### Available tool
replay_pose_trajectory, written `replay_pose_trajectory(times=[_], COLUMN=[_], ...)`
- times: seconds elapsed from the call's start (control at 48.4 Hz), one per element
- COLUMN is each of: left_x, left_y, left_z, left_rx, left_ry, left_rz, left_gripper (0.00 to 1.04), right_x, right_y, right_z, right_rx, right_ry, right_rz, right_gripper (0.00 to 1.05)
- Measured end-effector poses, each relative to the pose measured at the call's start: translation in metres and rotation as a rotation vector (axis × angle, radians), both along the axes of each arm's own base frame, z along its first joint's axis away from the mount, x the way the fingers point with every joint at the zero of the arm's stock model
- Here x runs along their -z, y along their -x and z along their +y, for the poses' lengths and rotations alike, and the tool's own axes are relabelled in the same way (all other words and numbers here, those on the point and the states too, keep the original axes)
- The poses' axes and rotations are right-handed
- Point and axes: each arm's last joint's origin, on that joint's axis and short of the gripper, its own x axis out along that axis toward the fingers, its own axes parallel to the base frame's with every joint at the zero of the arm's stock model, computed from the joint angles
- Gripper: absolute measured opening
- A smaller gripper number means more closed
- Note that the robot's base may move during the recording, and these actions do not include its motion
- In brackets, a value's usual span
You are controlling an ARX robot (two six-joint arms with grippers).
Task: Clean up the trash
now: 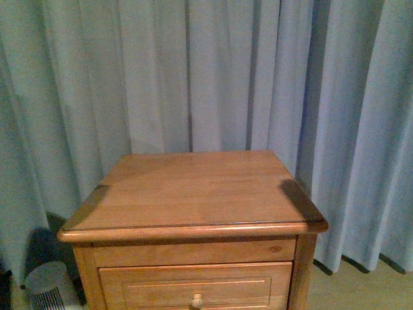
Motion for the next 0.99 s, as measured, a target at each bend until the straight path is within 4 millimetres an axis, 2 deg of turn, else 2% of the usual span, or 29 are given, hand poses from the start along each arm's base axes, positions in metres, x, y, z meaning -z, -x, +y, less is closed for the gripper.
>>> replay_pose_trajectory(times=[0.992], left_x=[0.0012], left_y=[-0.0010], left_z=[0.0002], left_rx=[-0.005], left_ry=[0.001], left_rz=[0.006], left_gripper=[0.28], right_x=[0.0010], right_y=[-0.0011], right_z=[-0.0001], right_rx=[0.001], right_ry=[-0.001], right_rz=[0.006], right_gripper=[0.20])
